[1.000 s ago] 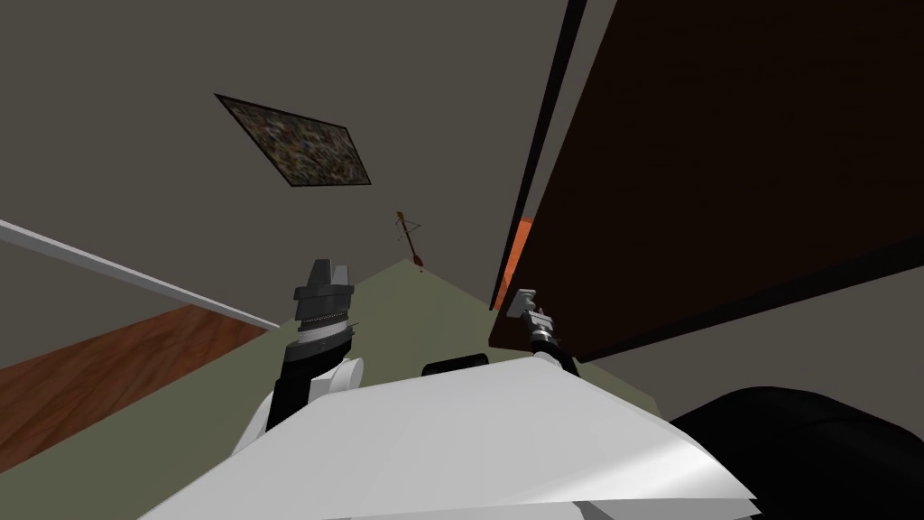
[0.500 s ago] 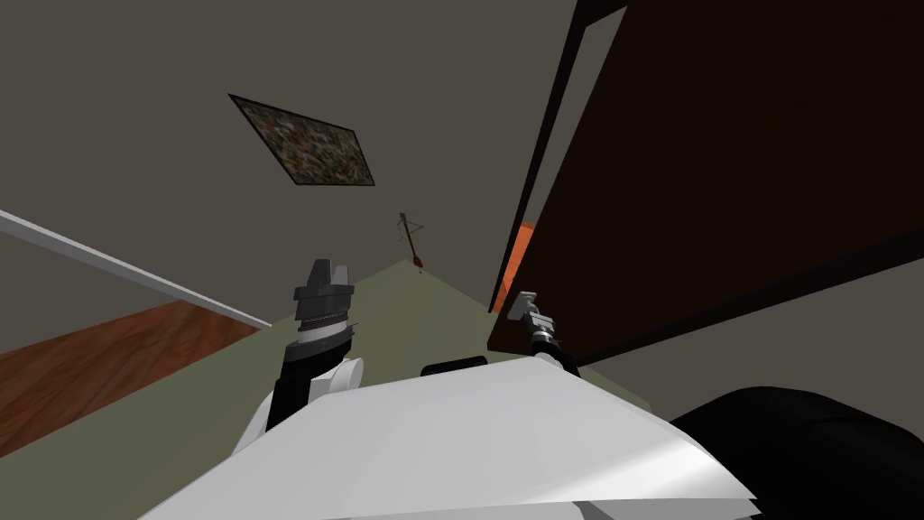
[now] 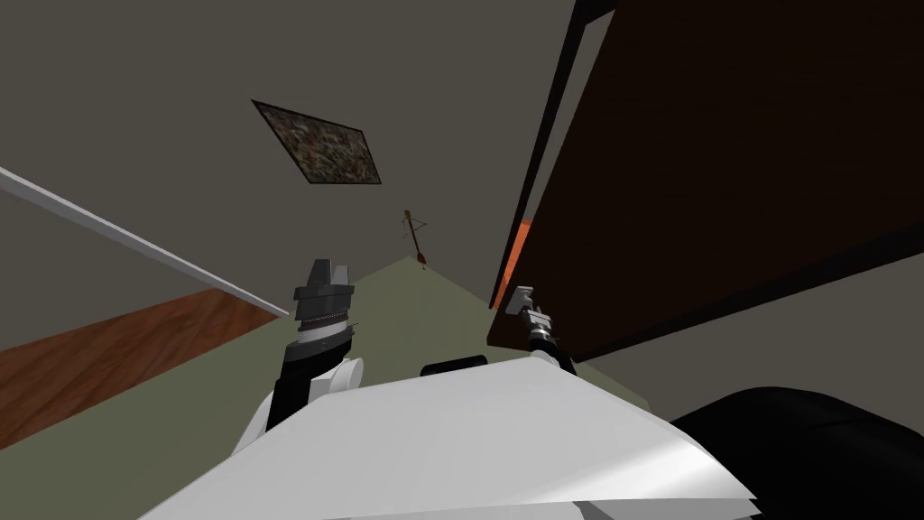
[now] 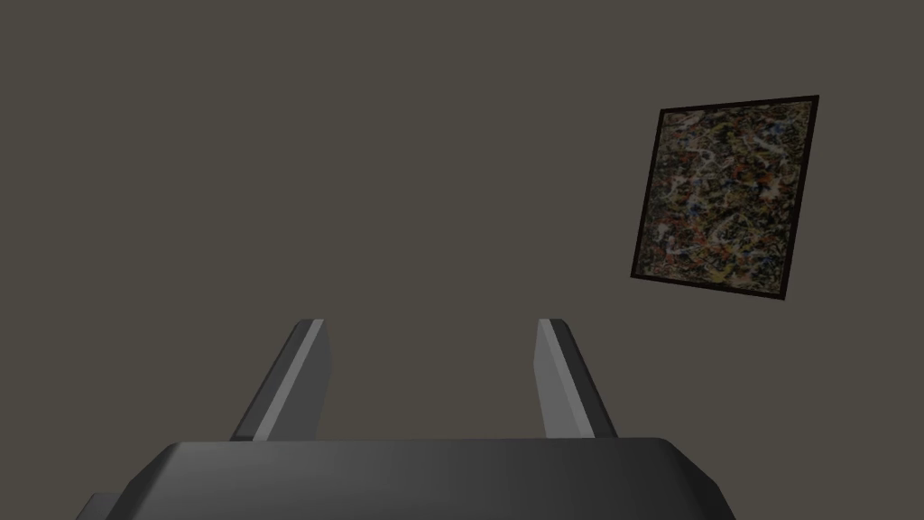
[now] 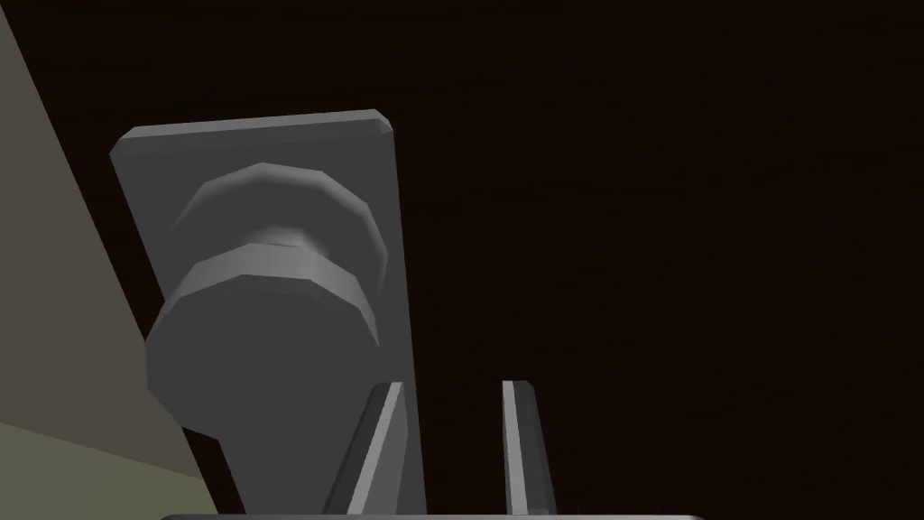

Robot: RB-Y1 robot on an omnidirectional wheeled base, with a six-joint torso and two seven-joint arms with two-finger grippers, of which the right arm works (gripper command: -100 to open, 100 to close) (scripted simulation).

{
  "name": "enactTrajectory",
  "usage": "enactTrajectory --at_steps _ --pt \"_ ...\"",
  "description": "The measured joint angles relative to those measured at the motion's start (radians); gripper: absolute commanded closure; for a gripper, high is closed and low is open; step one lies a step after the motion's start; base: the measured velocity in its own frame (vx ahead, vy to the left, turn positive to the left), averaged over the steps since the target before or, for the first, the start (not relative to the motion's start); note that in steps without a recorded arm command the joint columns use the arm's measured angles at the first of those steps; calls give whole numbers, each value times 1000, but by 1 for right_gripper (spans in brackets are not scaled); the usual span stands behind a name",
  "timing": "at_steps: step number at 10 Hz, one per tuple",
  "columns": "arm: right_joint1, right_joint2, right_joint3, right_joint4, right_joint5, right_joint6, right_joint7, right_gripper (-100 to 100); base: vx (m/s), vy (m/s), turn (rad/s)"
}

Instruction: Pull the door open

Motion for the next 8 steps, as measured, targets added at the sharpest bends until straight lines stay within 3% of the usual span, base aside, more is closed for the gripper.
enactTrajectory --at_steps 1,2,4,6,8 --pt "-18 5 3 10 4 -1 4 -100 -207 -75 131" --pt "-20 1 13 13 11 -4 -2 -100 -181 -40 107" --pt "-54 -13 35 50 31 -29 -31 -100 -180 -50 122" --pt "-73 -11 44 50 38 -23 -28 -100 -153 -37 82" --pt "-78 -17 59 55 50 -36 -42 -100 -84 -5 53"
